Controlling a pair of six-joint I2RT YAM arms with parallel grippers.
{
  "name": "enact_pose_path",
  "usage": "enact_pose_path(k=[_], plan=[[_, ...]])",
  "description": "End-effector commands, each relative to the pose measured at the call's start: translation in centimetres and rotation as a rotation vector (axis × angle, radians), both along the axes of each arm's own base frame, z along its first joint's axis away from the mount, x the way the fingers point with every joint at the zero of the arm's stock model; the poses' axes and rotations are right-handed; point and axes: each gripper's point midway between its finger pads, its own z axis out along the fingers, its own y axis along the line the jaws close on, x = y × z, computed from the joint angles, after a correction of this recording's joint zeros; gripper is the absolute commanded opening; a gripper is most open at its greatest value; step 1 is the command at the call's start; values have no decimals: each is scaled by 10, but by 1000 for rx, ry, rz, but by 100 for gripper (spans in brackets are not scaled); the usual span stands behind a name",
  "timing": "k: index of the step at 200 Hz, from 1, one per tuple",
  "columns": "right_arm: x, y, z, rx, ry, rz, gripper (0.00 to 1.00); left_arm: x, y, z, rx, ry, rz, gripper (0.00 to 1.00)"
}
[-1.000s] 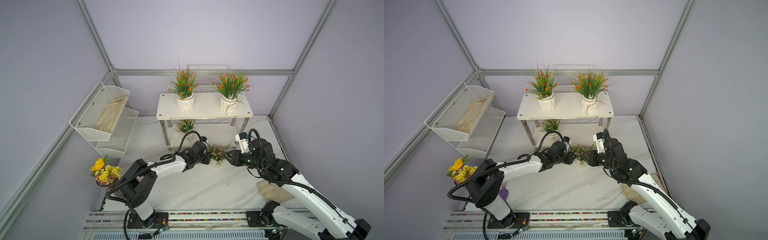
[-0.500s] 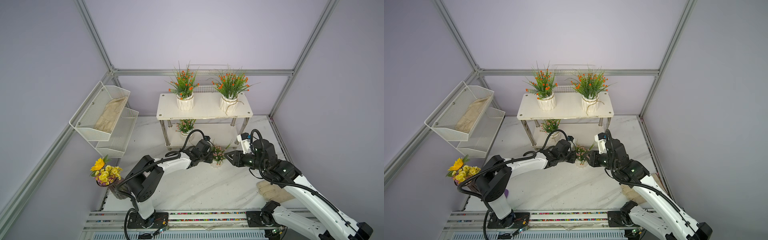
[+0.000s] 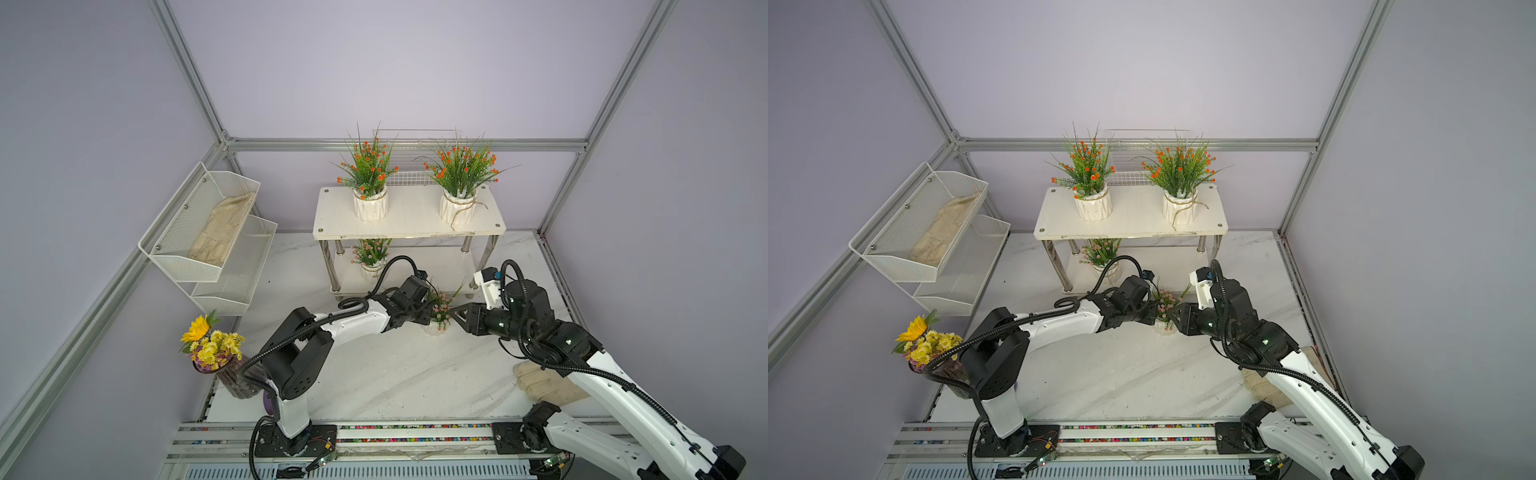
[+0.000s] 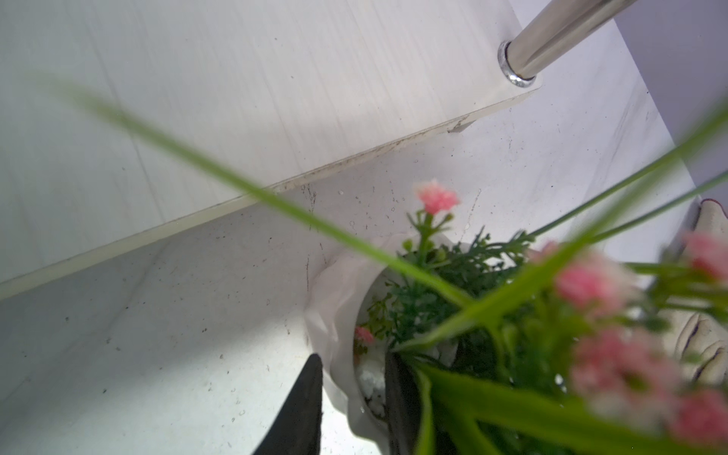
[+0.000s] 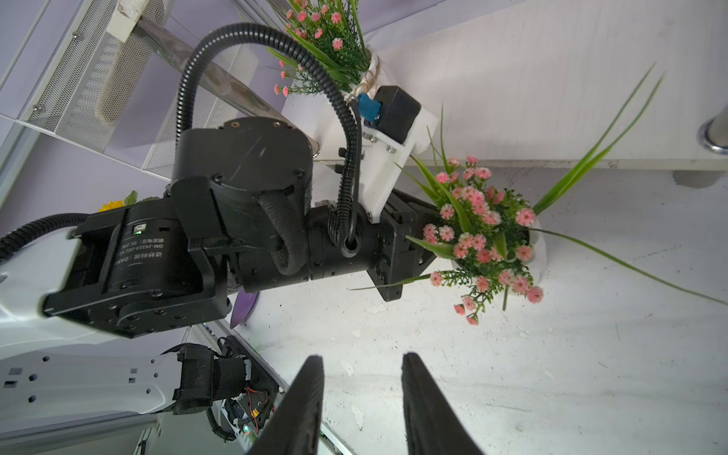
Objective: Place the baby's breath potted plants on the rack by color
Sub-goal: Pick up the baby's breath potted plant from the center of the board.
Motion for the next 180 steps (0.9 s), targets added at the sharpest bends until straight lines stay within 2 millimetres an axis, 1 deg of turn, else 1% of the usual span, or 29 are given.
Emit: enact_pose_path(k=[1, 38, 59, 86, 106, 144, 180], plan=[[0, -3, -3, -11, -9, -2, 37, 6, -8, 14, 23, -34, -11, 28], [-1, -4, -3, -10, -8, -2, 37, 7, -7, 10, 81, -40, -3, 26], [-1, -4, -4, -9, -7, -4, 37, 7, -6, 8, 105, -39, 0, 24], [-3, -5, -4, -7, -9, -6, 37, 7, -4, 5, 123, -41, 0, 20], [-3, -6, -6, -8, -6, -10, 38, 7, -3, 3, 136, -40, -5, 14], [-1, -9, -11, -23, -4, -22, 39, 8, -1, 9, 152, -58, -7, 10], [2, -21, -8, -52, -53, -74, 47, 8, 11, 19, 199, -64, 11, 5]])
